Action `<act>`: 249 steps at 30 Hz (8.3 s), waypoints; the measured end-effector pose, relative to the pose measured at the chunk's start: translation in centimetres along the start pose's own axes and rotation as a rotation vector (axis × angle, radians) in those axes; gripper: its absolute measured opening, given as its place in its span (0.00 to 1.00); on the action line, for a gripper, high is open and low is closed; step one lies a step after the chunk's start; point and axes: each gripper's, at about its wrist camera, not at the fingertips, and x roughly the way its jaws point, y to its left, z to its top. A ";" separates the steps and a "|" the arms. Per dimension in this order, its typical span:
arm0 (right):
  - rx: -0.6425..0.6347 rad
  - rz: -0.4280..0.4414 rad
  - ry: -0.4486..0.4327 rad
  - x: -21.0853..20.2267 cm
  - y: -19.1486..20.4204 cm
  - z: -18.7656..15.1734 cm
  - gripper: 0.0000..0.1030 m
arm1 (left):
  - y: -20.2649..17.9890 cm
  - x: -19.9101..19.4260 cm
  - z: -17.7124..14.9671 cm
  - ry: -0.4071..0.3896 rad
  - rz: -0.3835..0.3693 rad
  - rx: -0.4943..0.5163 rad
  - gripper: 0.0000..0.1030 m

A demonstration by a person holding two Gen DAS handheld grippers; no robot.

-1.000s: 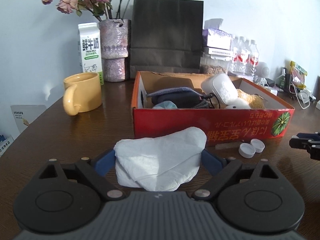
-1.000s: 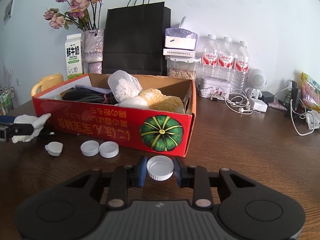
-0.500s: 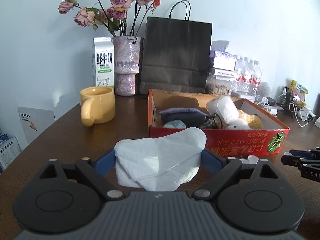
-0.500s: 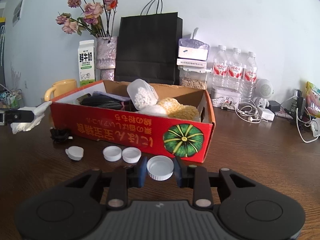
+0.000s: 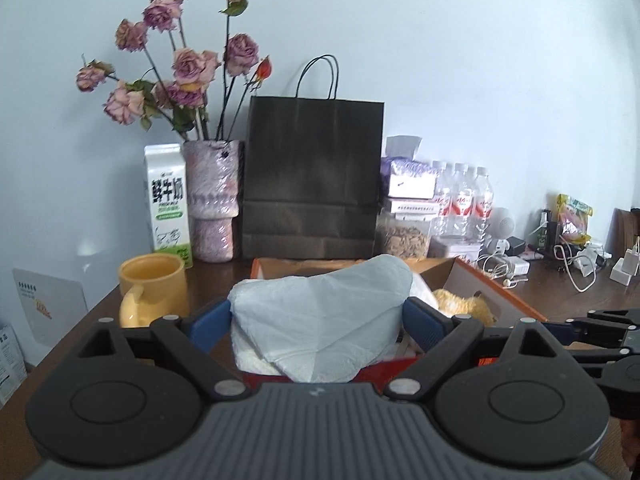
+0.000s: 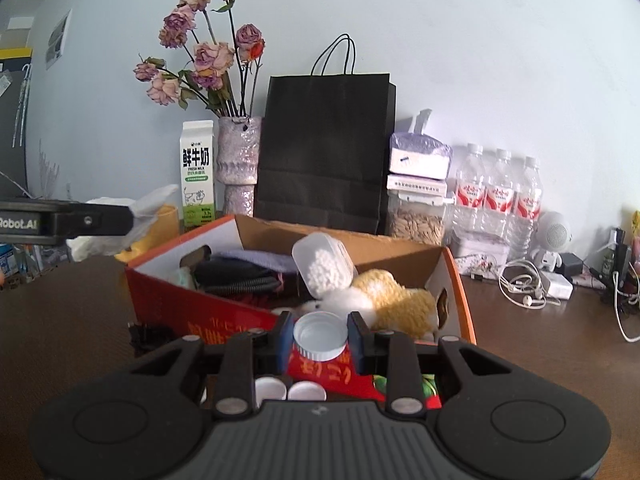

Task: Organize objects
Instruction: 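Lift the tissue and cap and carry both over the box, then lower the tissue and cap into the box and open both tools, then grasp the black cable with the left tool while the right tool grasps a white cap, then carry the cable and cap into the box and open both tools, then withdraw from the box and grasp a white cap with the left tool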

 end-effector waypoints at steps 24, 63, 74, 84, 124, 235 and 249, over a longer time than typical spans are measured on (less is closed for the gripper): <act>0.085 -0.086 0.026 10.3 -3.7 2.8 0.29 | -2.3 11.5 0.8 0.006 0.033 0.011 1.00; -0.007 -0.026 -0.005 1.6 2.4 -1.0 0.99 | 2.2 1.3 -4.7 0.065 0.031 0.009 1.00; -0.064 0.131 0.167 2.7 7.0 -2.9 0.70 | 5.3 -0.6 -7.9 0.199 0.039 -0.040 1.00; -0.023 0.158 0.263 5.4 8.1 -3.1 0.27 | 5.9 -0.8 -8.2 0.215 0.032 -0.071 1.00; 0.025 0.021 0.069 0.8 0.3 -3.1 0.25 | 1.5 7.7 -7.8 0.392 0.111 -0.042 1.00; 0.083 -0.091 0.031 2.3 -4.7 -0.8 1.00 | -3.5 3.3 -3.3 0.098 -0.023 -0.001 1.00; 0.072 -0.094 0.059 -1.0 -5.7 -3.4 1.00 | -7.0 4.8 -7.8 0.291 -0.061 0.082 1.00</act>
